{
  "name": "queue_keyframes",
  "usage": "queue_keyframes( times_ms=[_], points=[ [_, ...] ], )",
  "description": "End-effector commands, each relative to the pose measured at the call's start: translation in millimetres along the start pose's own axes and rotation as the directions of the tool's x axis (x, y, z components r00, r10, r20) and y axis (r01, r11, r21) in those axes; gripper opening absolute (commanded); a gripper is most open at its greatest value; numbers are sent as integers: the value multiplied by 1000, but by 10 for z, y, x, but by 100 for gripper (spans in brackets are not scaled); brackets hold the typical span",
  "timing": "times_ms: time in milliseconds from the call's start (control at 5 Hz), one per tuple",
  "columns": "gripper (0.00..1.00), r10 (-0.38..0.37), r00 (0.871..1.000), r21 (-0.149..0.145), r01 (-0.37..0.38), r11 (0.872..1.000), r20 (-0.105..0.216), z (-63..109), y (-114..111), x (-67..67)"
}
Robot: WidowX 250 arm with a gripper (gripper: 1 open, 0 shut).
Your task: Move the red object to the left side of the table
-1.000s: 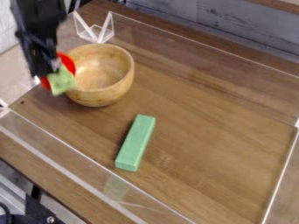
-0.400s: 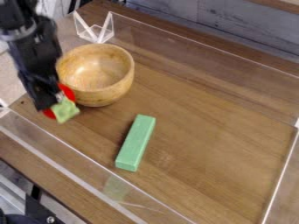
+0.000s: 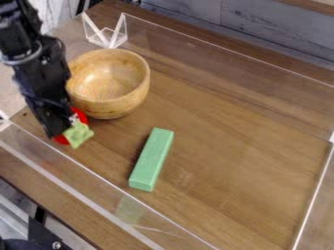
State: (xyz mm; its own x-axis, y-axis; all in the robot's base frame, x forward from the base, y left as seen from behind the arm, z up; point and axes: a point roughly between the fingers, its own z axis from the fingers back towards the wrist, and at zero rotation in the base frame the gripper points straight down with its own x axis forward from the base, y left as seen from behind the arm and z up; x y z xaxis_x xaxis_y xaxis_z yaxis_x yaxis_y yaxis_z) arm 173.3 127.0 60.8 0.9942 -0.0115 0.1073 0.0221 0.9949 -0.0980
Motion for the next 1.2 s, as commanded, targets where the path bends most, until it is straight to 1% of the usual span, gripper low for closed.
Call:
queue_keyframes(
  times_ms=[0, 200, 400, 600, 800, 1000],
  points=[
    [0, 102, 994, 1, -102, 995, 39, -35, 67, 114],
    [0, 158, 986, -16, -157, 987, 46, -105, 94, 198],
    [100, 192, 980, -29, -191, 981, 47, -107, 96, 242],
    [100, 227, 973, -43, -226, 973, 46, -98, 108, 267],
    [0, 232, 972, -54, -229, 972, 46, -95, 109, 326],
    [100, 246, 968, -52, -243, 969, 46, -32, 185, 333]
  ],
)
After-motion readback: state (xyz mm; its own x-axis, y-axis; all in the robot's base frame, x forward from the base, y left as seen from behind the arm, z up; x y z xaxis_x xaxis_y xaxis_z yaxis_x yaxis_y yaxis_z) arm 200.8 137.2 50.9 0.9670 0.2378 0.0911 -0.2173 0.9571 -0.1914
